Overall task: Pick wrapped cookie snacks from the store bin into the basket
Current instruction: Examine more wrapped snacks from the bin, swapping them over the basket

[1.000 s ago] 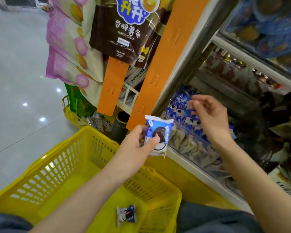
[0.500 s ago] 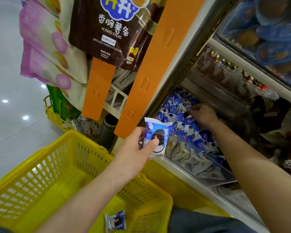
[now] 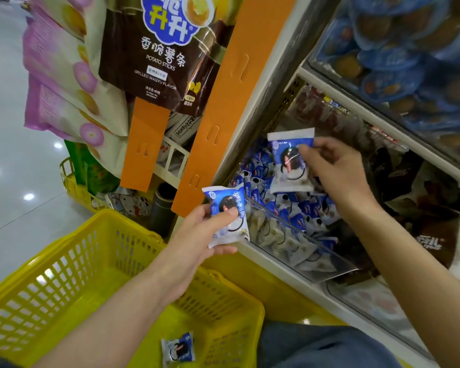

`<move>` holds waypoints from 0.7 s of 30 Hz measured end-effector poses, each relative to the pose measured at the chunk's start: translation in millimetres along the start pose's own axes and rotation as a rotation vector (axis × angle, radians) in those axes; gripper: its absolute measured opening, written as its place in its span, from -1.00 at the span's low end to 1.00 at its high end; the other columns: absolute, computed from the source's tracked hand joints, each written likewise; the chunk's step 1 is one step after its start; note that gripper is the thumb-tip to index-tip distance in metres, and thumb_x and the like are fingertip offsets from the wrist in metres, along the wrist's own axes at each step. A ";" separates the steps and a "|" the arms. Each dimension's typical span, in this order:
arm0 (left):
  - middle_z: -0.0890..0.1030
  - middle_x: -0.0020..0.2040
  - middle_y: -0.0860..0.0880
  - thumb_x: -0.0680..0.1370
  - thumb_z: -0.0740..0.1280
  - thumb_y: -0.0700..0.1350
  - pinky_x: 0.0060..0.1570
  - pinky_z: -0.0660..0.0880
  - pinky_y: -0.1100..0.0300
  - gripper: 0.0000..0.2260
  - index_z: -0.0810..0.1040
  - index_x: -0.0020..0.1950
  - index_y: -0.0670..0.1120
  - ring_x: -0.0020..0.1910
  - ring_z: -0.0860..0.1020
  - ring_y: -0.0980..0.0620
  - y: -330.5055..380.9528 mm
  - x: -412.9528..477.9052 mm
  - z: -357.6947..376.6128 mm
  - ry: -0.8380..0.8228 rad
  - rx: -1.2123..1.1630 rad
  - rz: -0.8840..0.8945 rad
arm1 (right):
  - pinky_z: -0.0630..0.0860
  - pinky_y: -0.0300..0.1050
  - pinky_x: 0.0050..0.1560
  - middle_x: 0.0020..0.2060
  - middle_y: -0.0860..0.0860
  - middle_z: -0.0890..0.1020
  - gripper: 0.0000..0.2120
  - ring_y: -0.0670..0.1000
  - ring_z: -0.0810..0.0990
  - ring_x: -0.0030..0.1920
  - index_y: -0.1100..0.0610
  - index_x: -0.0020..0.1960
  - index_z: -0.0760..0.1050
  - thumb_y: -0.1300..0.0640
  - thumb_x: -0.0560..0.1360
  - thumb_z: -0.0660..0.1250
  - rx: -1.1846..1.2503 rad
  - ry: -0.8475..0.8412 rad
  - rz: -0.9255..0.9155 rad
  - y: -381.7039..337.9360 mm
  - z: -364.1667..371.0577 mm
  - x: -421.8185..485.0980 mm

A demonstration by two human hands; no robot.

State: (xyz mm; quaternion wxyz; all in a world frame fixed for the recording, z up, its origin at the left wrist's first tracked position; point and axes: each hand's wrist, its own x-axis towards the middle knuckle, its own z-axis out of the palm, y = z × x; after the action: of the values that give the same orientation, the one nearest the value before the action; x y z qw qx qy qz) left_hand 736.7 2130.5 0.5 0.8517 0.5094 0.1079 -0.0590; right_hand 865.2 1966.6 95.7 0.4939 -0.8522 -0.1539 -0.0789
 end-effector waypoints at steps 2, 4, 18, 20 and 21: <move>0.63 0.11 -0.07 0.25 0.40 0.11 -0.10 0.57 0.13 -0.37 0.43 0.28 -0.07 0.03 0.63 -0.01 0.7 -3.3 2.0 -0.051 -0.013 0.017 | 0.55 -0.31 -0.31 -0.24 -0.01 0.70 -0.93 -0.14 0.66 -0.26 0.11 -0.05 0.57 0.18 0.47 0.35 0.151 -0.156 0.088 -12.0 2.1 -25.4; 0.63 0.12 -0.03 0.24 0.41 0.12 -0.08 0.56 0.12 -0.37 0.43 0.27 -0.05 0.05 0.62 0.02 -0.4 -6.5 5.5 -0.100 -0.024 0.014 | 0.54 -0.31 -0.37 -0.32 -0.01 0.69 -0.96 -0.13 0.64 -0.33 0.15 -0.09 0.55 0.24 0.46 0.35 0.221 -0.292 0.143 -16.0 11.1 -50.2; 0.53 0.26 0.06 0.34 0.39 0.04 0.30 0.38 -0.04 -0.34 0.26 0.40 0.07 0.24 0.49 0.07 0.9 -16.1 10.5 -0.069 0.102 0.056 | 0.51 -0.38 -0.11 -0.01 -0.12 0.64 -0.83 -0.22 0.59 -0.05 -0.07 0.06 0.51 0.16 0.52 0.29 -0.009 -0.493 0.115 1.7 28.3 -79.3; 0.51 0.25 0.08 0.41 0.39 -0.01 0.26 0.41 0.06 -0.40 0.24 0.39 0.08 0.21 0.49 0.13 2.3 -14.3 10.9 -0.044 0.127 0.046 | 0.56 -0.30 -0.12 0.00 -0.08 0.65 -0.82 -0.15 0.62 -0.02 -0.06 0.06 0.52 0.16 0.51 0.30 0.031 -0.534 0.169 1.2 24.8 -74.0; 0.51 0.25 0.08 0.44 0.38 -0.04 0.23 0.43 0.10 -0.44 0.24 0.39 0.08 0.20 0.49 0.14 3.0 -13.6 11.3 -0.039 0.136 0.044 | 0.58 -0.27 -0.14 0.00 -0.06 0.66 -0.83 -0.12 0.62 -0.02 -0.05 0.05 0.53 0.16 0.49 0.32 0.047 -0.542 0.199 1.6 23.3 -71.3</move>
State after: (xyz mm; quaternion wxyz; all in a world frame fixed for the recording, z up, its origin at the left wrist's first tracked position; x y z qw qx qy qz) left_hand 725.6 2121.8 11.6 0.8182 0.5670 0.0760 -0.0572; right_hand 798.4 1972.9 62.3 0.4598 -0.8414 -0.1977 0.2039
